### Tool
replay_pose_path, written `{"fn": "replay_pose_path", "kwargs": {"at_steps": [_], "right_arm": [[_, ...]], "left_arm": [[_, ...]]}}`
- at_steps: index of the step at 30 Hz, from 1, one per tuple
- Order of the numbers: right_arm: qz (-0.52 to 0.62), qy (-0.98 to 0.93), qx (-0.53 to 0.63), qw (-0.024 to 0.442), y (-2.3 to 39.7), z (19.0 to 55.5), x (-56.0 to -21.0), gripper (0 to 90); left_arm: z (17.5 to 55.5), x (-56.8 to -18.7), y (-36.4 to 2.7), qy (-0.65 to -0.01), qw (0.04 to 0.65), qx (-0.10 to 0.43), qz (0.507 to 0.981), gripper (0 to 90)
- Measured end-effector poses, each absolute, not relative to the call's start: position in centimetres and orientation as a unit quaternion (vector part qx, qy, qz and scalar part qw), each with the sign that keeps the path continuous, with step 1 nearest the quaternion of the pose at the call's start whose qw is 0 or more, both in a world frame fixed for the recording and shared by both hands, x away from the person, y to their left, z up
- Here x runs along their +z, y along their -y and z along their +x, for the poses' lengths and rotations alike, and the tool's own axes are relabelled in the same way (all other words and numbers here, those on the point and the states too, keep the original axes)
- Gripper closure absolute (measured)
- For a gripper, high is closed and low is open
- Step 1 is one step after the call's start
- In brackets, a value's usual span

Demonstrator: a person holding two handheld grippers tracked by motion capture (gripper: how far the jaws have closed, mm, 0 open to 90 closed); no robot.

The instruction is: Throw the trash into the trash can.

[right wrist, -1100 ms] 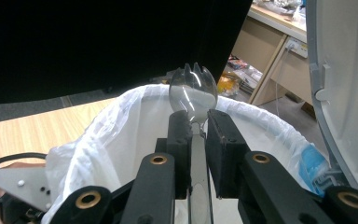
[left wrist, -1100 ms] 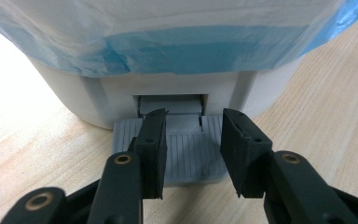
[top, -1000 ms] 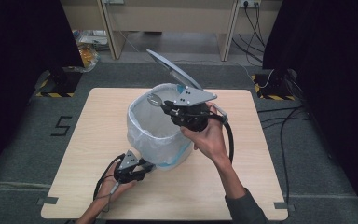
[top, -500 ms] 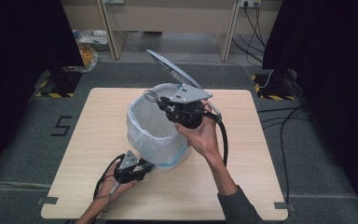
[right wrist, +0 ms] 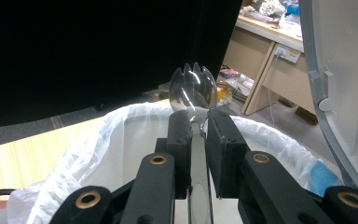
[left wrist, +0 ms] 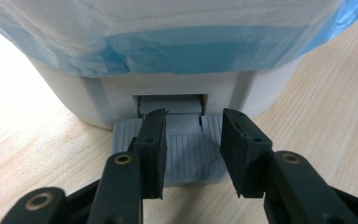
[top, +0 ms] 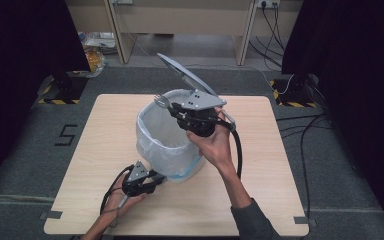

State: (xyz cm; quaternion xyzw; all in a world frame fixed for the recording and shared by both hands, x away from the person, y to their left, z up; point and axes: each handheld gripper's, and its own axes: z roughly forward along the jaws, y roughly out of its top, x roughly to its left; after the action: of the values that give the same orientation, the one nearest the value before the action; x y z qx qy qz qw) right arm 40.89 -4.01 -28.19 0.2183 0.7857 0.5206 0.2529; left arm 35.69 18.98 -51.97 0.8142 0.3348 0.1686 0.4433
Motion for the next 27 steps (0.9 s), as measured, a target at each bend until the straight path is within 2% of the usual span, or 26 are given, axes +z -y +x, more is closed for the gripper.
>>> {"fn": "replay_pose_path", "kwargs": {"at_steps": [8,9,11,12,27], "right_arm": [[0.223,-0.785,0.518,0.256,4.0,41.1,-28.4,79.4],[0.226,-0.785,0.521,0.249,4.0,41.1,-28.5,72.1],[0.229,-0.783,0.524,0.243,4.0,41.2,-28.5,68.9],[0.231,-0.785,0.522,0.242,4.0,41.1,-28.6,63.6],[0.231,-0.772,0.545,0.233,6.1,39.4,-28.7,52.0]], "left_arm": [[35.7,-52.0,-19.0,-0.335,0.444,0.169,0.814,60.3],[35.7,-52.0,-19.0,-0.335,0.444,0.169,0.814,60.3],[35.7,-52.0,-19.0,-0.335,0.444,0.169,0.814,60.3],[35.7,-52.0,-19.0,-0.335,0.444,0.169,0.814,60.3],[35.7,-52.0,-19.0,-0.335,0.444,0.168,0.814,60.3]]}}
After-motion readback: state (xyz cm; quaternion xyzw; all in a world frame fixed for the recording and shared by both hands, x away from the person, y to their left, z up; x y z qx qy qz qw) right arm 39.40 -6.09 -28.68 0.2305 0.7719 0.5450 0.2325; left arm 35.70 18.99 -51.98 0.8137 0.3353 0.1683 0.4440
